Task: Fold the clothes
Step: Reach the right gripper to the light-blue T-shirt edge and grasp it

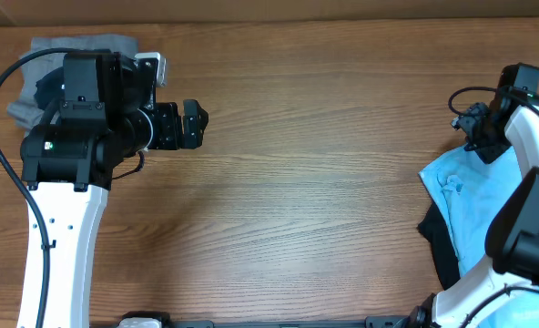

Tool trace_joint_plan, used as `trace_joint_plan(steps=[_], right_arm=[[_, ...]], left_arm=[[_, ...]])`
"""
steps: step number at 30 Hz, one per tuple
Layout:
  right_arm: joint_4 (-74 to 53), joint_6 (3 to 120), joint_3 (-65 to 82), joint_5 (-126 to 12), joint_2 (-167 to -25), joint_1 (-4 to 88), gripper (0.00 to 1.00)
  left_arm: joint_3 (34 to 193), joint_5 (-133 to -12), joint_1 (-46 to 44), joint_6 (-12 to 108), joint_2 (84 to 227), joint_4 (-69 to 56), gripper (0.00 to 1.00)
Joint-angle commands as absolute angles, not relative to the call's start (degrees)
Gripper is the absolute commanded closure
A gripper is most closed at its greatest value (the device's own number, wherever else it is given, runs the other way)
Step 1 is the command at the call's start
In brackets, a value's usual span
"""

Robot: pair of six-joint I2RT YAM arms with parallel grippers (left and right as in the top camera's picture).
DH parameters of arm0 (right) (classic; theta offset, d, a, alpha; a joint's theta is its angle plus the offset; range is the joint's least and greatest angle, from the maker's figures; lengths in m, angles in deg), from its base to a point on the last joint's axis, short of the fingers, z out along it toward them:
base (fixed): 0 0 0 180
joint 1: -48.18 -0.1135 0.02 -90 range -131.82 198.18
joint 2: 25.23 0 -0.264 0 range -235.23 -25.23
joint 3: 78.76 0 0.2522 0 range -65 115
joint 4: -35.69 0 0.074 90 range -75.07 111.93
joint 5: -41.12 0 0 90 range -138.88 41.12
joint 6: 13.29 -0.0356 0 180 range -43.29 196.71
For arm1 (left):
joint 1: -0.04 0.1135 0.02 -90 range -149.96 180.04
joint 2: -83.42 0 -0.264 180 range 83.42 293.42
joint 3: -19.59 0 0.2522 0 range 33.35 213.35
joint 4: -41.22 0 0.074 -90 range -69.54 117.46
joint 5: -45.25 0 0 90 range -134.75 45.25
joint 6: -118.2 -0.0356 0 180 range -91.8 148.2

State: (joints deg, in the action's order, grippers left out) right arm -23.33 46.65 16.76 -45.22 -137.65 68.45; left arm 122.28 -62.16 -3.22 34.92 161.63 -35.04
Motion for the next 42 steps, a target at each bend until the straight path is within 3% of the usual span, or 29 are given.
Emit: trace_joint_plan(steps=[1, 12, 17, 19, 20, 21, 23, 29, 31, 36, 42], right_arm=[[-20.97, 44.92, 17.89, -41.79, -140.67, 68.74, 0.32], [-17.4, 44.96, 17.89, -36.87, -144.53, 68.83, 0.3], [-15.68, 44.96, 17.89, -36.91, -144.53, 68.89, 0.44], [-15.83, 44.96, 17.74, -36.91, -144.62, 68.89, 0.34], [-15.74, 44.94, 17.54, -36.91, -144.62, 68.89, 0.34], [-15.63, 44.96, 17.3, -36.91, -144.62, 68.89, 0.43], [-15.57, 44.94, 16.76, -36.89, -144.62, 68.89, 0.49], [-15.83, 44.94, 15.84, -36.91, -144.64, 68.89, 0.51], [-16.29, 44.92, 15.84, -36.93, -144.64, 68.89, 0.57], [-17.62, 44.44, 15.64, -37.04, -144.67, 68.89, 0.54], [-18.69, 43.63, 15.58, -37.13, -144.73, 68.89, 0.64]], left_arm=[[123.85, -62.57, -3.14, 35.07, 161.74, -34.71, 0.0], [123.85, -62.57, -3.14, 35.05, 161.74, -34.93, 0.0], [123.85, -62.6, -3.14, 35.07, 161.74, -35.0, 0.0], [123.85, -62.6, -3.14, 35.07, 161.74, -35.35, 0.0], [123.85, -62.57, -3.14, 35.07, 161.74, -35.54, 0.0], [123.85, -62.57, -3.14, 35.05, 161.74, -35.67, 0.0], [123.85, -62.57, -3.14, 35.05, 161.74, -35.76, 0.0], [123.85, -62.55, -3.14, 35.05, 161.74, -35.74, 0.0], [123.85, -62.53, -3.14, 35.05, 161.74, -35.76, 0.0], [123.85, -62.55, -3.14, 35.05, 161.74, -35.91, 0.0], [123.85, -62.33, -3.14, 35.05, 161.74, -36.07, 0.0]])
